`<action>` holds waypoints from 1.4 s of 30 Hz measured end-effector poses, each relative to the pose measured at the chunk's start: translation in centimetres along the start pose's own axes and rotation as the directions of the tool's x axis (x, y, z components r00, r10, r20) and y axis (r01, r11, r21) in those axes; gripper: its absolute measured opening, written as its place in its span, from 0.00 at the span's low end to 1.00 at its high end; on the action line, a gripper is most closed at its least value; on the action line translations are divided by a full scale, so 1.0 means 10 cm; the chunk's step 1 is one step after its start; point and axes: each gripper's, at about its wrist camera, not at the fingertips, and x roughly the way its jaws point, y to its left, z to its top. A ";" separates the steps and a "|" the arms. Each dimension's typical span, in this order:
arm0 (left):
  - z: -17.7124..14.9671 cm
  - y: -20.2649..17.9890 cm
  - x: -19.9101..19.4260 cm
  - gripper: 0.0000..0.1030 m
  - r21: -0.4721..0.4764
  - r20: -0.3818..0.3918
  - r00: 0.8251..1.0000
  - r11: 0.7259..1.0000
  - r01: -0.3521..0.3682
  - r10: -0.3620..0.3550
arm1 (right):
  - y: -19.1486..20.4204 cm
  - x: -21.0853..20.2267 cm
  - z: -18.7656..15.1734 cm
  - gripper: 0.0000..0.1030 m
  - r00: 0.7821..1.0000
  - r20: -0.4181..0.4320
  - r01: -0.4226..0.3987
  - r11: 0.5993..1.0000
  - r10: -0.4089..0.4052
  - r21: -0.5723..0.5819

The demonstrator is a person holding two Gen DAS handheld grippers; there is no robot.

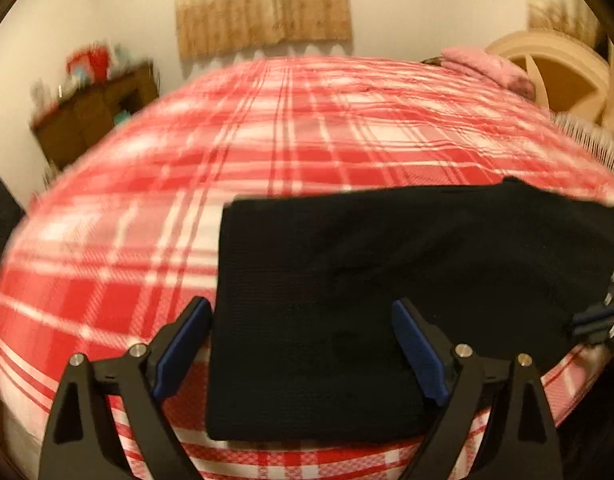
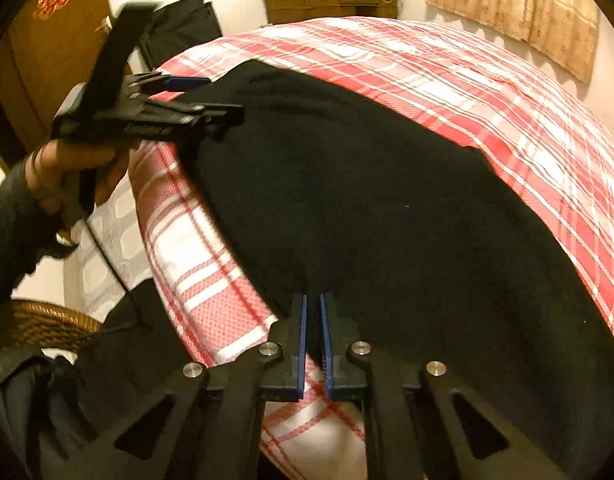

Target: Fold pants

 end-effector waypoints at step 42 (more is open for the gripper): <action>0.37 -0.82 -0.32 0.92 0.170 0.039 0.999 0.985 0.002 -0.009 | -0.93 -0.72 -0.64 0.59 0.978 0.130 0.110 0.932 -0.164 0.345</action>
